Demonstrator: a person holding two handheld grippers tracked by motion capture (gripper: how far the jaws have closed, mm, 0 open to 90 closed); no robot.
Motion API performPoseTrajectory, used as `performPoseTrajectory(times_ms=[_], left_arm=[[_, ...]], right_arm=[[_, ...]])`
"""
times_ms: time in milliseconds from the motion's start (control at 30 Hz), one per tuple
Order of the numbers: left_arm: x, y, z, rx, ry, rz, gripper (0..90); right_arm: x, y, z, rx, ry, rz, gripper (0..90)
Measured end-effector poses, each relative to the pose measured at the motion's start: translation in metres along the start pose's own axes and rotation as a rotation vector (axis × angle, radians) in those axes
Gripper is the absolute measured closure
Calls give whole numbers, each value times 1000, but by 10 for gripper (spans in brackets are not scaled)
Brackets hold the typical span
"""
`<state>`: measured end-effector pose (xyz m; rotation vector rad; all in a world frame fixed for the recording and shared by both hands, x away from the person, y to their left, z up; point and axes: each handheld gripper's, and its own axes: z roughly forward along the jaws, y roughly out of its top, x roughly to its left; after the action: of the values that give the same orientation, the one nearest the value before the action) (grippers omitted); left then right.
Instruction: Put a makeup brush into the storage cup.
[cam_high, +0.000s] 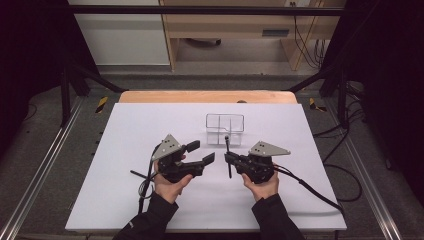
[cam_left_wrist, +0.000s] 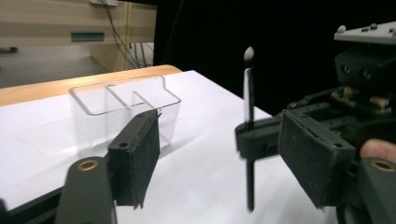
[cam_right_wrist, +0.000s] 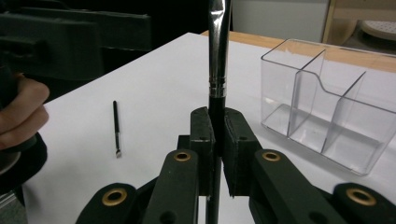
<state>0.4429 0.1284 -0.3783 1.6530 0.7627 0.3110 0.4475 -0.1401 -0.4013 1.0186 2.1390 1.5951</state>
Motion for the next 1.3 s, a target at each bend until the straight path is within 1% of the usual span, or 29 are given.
performPoseTrajectory(times_ms=[133,233,267,333,433,533,633,700,733,767,833,900,1000,1200,1300], left_arm=[[8,-2,-14,14,30,17,221],[14,-5,-23,29,40,18,190],[14,-5,-23,29,40,18,177],[20,-8,-31,45,53,22,152],[25,-12,-39,55,73,31,130],[29,-15,-46,59,97,31,107],[34,-20,-54,67,114,29,95],[38,-23,-59,74,125,37,93],[38,-23,-59,74,125,37,92],[42,-26,-63,77,139,33,92],[46,-29,-65,84,151,22,91],[50,-32,-67,95,164,24,85],[55,-35,-72,108,187,27,83],[61,-38,-81,109,207,25,78],[63,-40,-84,123,214,33,75]], right_arm=[[-4,4,-1,-20,-9,14,842],[-7,7,-2,-31,-19,16,842],[-8,8,-2,-35,-23,18,842],[-10,10,-3,-41,-28,22,842],[-12,12,-4,-50,-37,23,842],[-14,14,-5,-59,-51,21,842],[-16,16,-6,-69,-58,24,842],[-17,17,-6,-75,-63,26,841],[-18,18,-6,-77,-64,26,842],[-18,18,-6,-80,-66,27,842],[-20,20,-5,-85,-70,31,842],[-22,22,-4,-93,-72,37,842],[-24,26,-3,-98,-87,34,841],[-28,36,-1,-120,-112,35,841],[-31,42,1,-133,-115,41,841]])
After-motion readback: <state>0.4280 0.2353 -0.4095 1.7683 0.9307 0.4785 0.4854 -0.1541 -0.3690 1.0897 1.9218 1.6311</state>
